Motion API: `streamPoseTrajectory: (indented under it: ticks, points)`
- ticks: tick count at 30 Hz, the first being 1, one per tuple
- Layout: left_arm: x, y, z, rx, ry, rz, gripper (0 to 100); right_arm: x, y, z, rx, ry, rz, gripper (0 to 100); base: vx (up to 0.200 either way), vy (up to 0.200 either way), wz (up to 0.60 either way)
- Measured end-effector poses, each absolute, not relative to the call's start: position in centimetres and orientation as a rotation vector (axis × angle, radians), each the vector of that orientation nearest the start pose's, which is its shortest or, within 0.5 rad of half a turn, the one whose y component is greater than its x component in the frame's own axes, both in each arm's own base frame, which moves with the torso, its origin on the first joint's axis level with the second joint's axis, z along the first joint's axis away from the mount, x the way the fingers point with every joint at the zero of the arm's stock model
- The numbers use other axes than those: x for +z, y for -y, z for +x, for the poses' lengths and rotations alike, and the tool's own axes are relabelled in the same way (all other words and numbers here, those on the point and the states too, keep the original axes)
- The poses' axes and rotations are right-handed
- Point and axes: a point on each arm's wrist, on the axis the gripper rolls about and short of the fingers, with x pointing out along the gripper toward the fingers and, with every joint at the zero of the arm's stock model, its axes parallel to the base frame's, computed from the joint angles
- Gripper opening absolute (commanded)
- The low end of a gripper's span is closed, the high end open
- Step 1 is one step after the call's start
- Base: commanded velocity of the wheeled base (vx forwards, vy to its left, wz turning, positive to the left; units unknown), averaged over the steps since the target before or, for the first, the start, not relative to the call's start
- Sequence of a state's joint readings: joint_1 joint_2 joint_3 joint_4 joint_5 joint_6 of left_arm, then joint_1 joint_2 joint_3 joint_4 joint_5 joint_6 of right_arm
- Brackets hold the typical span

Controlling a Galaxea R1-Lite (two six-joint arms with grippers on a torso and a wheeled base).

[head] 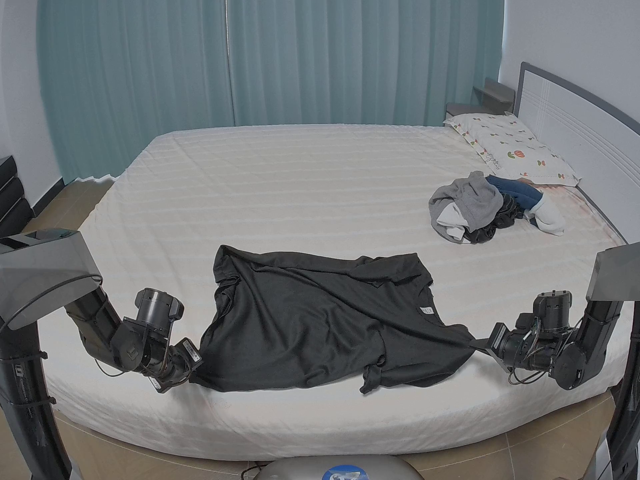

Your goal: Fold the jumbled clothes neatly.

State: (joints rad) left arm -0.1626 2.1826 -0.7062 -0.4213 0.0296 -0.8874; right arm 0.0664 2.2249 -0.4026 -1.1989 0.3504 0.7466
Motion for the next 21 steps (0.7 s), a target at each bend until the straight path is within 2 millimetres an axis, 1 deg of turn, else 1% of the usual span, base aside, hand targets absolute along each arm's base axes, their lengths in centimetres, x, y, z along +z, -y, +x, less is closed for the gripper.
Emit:
streamPoseTrajectory:
  ticks: [4,6,9,15,21]
  points:
    - [-0.5,4.2,31.3,0.39,-1.05,-0.707,0,-0.7,-2.4,29.8,0.143,-0.722,0.817,0,0.0,0.0,0.0]
    - [-0.1,3.7,31.8,0.404,-1.045,-0.723,0,-0.5,-2.4,30.2,0.135,-0.709,0.847,0,0.0,0.0,0.0]
    - [0.3,3.0,32.8,0.429,-1.008,-0.784,0,-0.1,-2.4,31.0,0.131,-0.68,0.899,0,0.0,0.0,0.0]
    - [0.9,2.3,34.6,0.433,-0.911,-0.945,0,0.5,-2.7,32.6,0.137,-0.615,0.901,0,0.0,0.0,0.0]
    - [0.9,1.9,35.3,0.439,-0.853,-0.995,0,0.6,-3.4,35.0,0.132,-0.54,0.886,0,0.0,0.0,0.0]
